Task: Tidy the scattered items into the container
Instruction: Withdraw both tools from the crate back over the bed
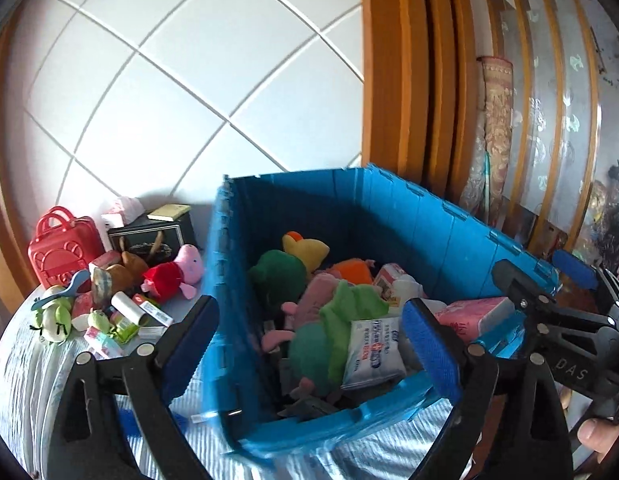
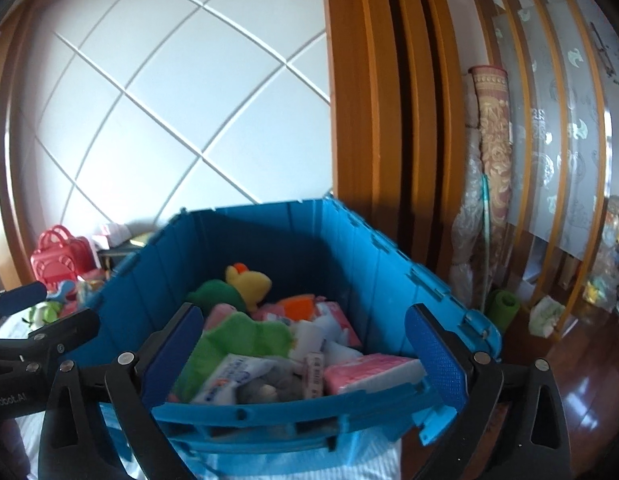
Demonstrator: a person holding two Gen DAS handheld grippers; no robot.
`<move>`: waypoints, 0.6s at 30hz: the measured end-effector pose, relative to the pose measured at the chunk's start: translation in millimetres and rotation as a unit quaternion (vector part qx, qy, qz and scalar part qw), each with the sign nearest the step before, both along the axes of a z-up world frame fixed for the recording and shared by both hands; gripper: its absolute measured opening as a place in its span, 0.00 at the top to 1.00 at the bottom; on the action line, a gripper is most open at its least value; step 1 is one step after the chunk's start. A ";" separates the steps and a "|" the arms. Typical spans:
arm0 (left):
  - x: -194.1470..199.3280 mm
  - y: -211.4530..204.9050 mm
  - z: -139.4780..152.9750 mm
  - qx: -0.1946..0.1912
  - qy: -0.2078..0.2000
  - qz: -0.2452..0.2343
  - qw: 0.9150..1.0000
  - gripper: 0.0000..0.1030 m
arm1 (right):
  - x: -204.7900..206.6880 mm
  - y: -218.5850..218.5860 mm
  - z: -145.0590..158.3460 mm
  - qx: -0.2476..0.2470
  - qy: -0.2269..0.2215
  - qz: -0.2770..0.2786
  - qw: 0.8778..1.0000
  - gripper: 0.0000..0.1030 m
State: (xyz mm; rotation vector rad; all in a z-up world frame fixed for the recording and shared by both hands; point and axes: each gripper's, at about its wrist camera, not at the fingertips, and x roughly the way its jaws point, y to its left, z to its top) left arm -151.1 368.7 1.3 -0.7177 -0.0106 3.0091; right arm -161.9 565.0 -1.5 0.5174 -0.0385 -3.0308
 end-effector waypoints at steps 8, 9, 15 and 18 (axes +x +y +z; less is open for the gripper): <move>36.5 -120.4 -4.6 0.022 0.013 0.060 0.998 0.09 | 38.3 -101.8 19.1 0.007 0.041 0.065 0.997 0.00; 41.2 -139.4 -7.5 0.022 0.011 0.067 0.997 0.09 | 42.3 -119.4 18.4 0.005 0.041 0.072 0.997 0.00; 68.0 -254.6 -32.0 0.017 -0.011 0.106 0.994 0.09 | 57.7 -217.3 9.8 -0.004 0.038 0.097 0.995 0.00; 73.0 -303.8 -51.1 0.007 -0.033 0.129 0.991 0.09 | 61.8 -263.2 -1.4 -0.016 0.026 0.104 0.994 0.00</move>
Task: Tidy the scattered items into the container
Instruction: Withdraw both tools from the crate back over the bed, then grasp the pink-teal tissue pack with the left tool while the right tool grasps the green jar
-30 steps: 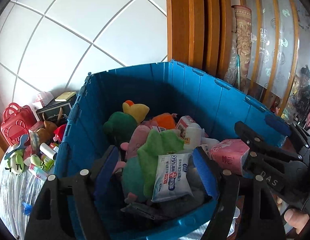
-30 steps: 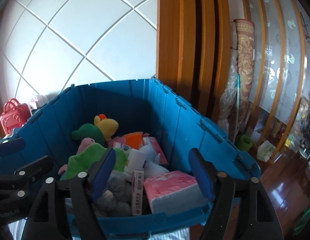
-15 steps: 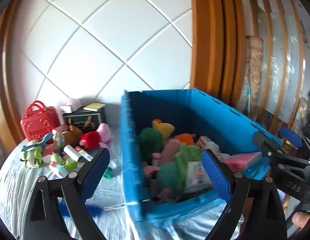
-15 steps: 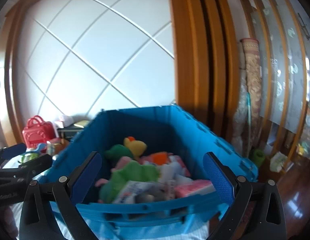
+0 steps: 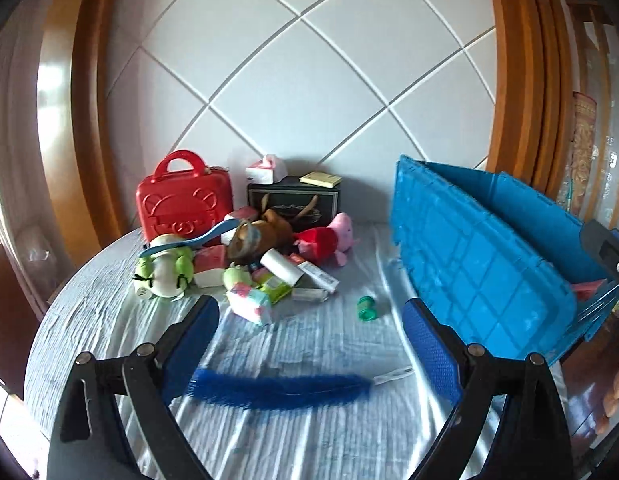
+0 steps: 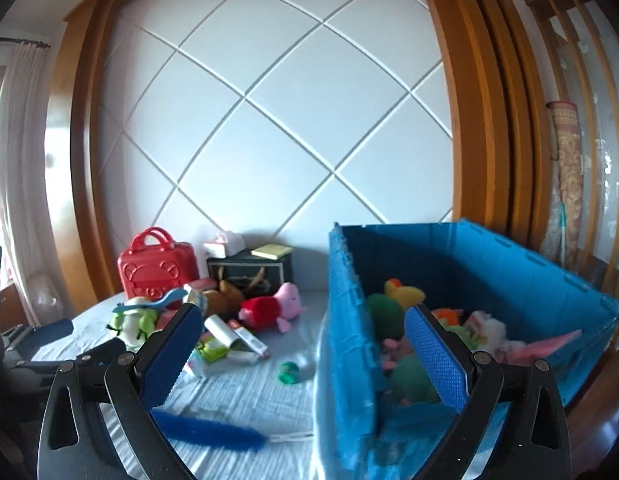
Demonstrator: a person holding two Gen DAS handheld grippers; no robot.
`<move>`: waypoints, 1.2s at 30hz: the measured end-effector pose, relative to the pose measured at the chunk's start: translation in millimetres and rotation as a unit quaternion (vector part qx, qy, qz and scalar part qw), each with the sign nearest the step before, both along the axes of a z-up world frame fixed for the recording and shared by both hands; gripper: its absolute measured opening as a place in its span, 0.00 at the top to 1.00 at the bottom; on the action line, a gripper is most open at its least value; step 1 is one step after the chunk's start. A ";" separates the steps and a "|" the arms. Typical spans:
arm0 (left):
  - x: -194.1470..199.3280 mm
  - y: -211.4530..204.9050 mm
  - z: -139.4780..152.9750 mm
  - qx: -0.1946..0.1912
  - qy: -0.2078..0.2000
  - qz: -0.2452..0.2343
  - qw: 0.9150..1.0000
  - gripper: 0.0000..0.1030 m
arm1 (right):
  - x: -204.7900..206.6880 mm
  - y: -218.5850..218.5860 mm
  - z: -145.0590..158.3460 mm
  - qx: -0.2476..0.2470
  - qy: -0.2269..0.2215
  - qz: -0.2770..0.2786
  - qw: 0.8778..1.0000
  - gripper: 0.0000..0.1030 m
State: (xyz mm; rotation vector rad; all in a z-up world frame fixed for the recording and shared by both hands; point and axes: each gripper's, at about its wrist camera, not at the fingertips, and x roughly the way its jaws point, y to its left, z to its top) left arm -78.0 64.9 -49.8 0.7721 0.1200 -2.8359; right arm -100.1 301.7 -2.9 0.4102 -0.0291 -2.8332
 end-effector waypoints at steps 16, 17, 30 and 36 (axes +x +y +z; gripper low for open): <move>-79.3 -99.0 -100.5 0.031 -0.109 0.053 0.992 0.09 | -97.9 -106.1 -103.2 0.061 -0.130 0.039 0.989 0.01; -88.8 -99.7 -106.4 0.029 -0.114 0.057 0.991 0.09 | -109.8 -107.9 -112.9 0.060 -0.141 0.044 0.987 0.00; -223.7 -106.5 -189.3 0.057 -0.162 0.055 0.984 0.09 | -215.7 -118.9 -225.6 0.077 -0.243 0.025 0.967 0.00; -274.7 -120.0 -220.5 0.075 -0.188 0.083 0.976 0.09 | -257.5 -116.9 -255.5 0.065 -0.279 -0.007 0.958 0.00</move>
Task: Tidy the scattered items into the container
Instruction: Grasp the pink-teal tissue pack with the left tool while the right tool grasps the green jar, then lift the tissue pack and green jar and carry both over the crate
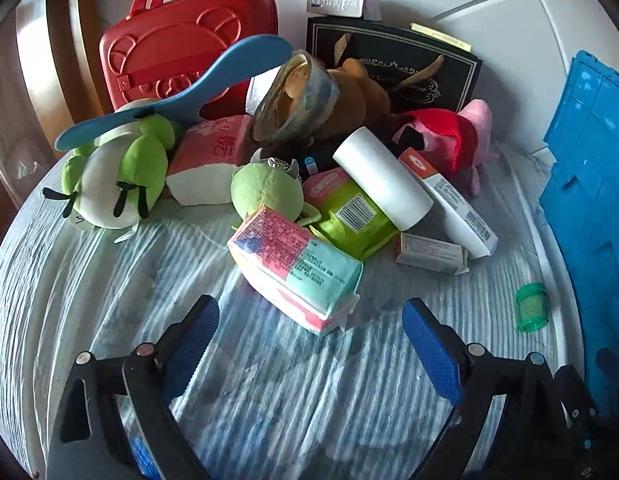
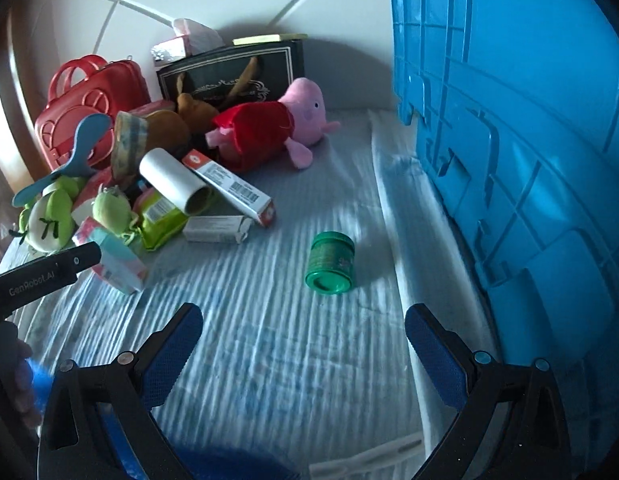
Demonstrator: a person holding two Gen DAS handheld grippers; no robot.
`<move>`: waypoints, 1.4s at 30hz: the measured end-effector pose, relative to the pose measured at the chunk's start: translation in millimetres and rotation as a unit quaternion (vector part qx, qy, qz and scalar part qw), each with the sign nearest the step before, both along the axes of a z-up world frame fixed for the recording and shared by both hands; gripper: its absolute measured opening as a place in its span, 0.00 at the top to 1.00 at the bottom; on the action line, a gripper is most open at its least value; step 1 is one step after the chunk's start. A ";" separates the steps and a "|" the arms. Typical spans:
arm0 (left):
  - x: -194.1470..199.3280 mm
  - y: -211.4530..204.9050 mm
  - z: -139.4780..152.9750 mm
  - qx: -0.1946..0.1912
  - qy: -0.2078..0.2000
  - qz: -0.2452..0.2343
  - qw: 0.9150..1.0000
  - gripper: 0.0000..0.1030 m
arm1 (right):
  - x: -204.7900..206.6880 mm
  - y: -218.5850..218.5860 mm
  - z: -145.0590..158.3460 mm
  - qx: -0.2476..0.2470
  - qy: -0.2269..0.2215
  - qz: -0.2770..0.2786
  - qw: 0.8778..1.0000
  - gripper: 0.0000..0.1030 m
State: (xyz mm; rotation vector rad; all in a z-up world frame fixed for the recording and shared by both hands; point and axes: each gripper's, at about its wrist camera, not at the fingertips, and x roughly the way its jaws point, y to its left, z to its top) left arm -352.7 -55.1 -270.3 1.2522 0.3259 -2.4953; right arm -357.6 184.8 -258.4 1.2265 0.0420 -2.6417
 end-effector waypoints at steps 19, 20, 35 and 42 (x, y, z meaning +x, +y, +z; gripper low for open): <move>-39.8 -15.1 -55.1 0.001 -0.029 0.010 1.000 0.39 | -77.0 -2.3 -71.1 0.048 -0.031 -0.042 0.997 0.41; -38.6 -13.6 -53.6 -0.004 -0.027 0.008 1.000 0.42 | -76.8 -3.1 -70.3 0.047 -0.029 -0.040 0.998 0.57; 19.8 6.7 17.3 -0.036 0.044 -0.025 0.998 0.44 | -23.4 -16.9 -15.1 0.031 0.037 0.002 0.999 0.61; 59.4 19.0 60.7 -0.043 0.077 -0.037 0.995 0.44 | 11.4 -27.6 29.7 0.021 0.083 0.028 0.996 0.61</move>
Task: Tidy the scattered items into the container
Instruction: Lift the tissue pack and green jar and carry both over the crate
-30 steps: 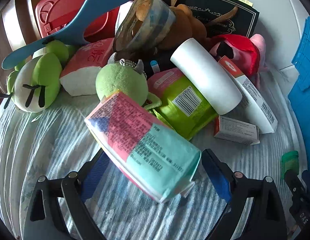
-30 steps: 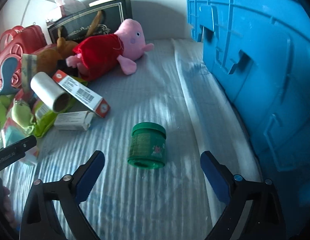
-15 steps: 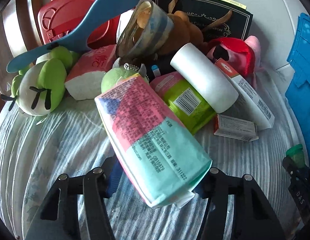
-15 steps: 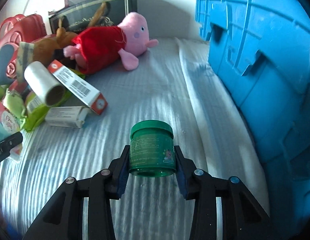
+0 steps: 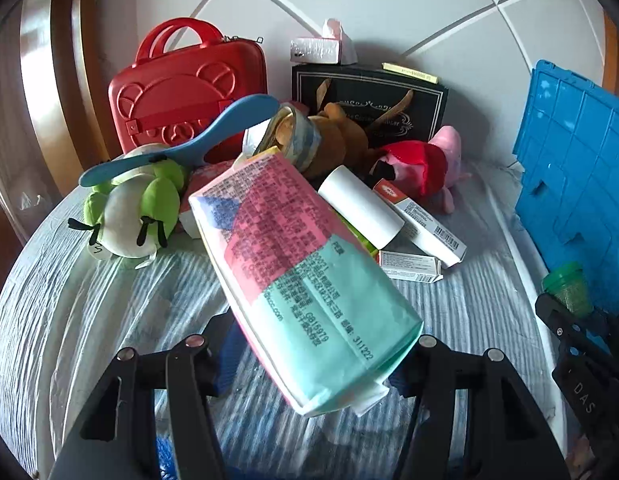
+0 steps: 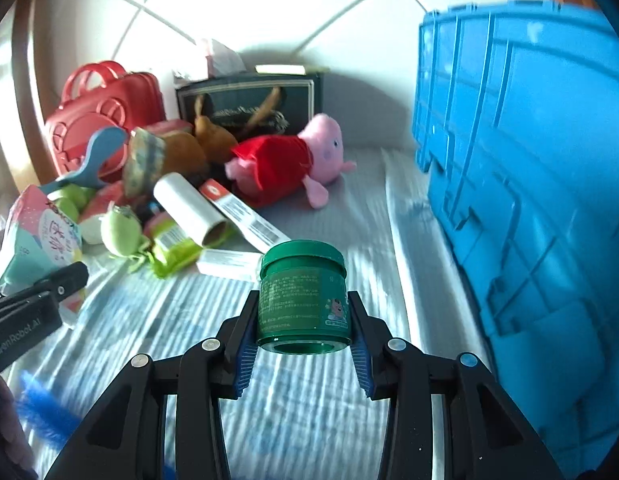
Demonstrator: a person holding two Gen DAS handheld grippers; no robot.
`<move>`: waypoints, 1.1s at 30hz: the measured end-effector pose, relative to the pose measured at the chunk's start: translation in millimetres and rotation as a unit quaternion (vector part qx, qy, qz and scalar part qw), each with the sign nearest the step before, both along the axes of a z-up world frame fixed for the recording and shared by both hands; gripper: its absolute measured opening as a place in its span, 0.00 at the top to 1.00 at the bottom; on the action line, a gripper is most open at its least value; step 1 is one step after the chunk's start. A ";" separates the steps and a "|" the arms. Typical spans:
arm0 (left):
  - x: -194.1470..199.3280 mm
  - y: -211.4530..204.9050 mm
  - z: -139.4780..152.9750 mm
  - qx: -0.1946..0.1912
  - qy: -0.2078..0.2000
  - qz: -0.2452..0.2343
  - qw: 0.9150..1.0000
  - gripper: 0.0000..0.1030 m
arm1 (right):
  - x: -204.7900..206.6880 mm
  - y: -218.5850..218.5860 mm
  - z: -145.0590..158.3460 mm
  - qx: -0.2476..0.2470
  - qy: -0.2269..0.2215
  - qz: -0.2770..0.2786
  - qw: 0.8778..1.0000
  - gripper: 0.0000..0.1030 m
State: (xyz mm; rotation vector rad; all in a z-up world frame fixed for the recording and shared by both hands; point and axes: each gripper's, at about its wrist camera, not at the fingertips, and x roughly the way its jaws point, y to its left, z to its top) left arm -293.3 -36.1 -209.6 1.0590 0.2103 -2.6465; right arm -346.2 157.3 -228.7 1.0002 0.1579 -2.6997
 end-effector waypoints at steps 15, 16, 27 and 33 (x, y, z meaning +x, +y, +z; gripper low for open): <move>87.0 41.2 125.5 -0.014 0.104 -0.078 0.991 0.44 | 115.1 9.2 145.7 -0.021 0.127 -0.005 0.992 0.61; 92.5 46.7 133.0 -0.013 0.113 -0.084 0.990 0.44 | 123.0 13.0 155.7 -0.020 0.137 -0.008 0.990 0.61; 129.1 162.5 194.5 -0.017 0.184 -0.175 0.967 0.44 | 196.3 110.9 241.3 -0.013 0.235 -0.090 0.968 0.61; 133.0 260.3 211.2 -0.014 0.216 -0.199 0.956 0.44 | 206.0 207.6 255.2 0.007 0.252 -0.131 0.959 0.62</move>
